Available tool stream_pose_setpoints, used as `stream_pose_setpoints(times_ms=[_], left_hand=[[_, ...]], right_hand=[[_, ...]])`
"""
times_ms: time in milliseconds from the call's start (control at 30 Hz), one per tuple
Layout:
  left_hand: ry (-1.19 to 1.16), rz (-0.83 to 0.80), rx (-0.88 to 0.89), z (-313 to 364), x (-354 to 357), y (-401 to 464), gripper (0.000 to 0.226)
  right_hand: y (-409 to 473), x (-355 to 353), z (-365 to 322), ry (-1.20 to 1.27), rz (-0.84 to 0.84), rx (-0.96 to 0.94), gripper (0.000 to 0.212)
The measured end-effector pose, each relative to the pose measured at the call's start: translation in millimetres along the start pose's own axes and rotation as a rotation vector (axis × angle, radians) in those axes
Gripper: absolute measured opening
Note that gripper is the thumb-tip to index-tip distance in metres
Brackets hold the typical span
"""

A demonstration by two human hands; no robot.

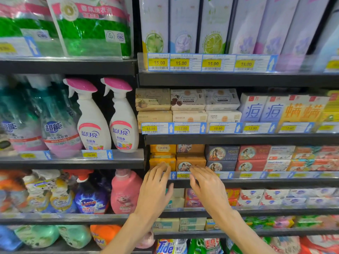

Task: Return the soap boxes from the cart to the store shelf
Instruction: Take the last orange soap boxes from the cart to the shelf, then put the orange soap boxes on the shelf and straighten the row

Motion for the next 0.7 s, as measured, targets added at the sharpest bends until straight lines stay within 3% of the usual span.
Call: stream_pose_setpoints(times_ms=[333,700], left_hand=[[0.029,0.045,-0.155,-2,-38,-53,0.05],[0.325,0.011,-0.638,-11,-128,-227,0.049]], right_hand=[[12,8,-37,0.148,-0.164,-0.311,0.033],[-37,39,-165,0.505,-0.384,-0.746,0.045]])
Point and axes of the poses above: each hand's wrist, its own y-axis towards the middle knuckle, its own x-axis out of the palm, z = x × y, the point moved 2 cm from there along y, towards the middle knuckle, and after that the axes turned 4 degrees about x, right-handed, at the moved point
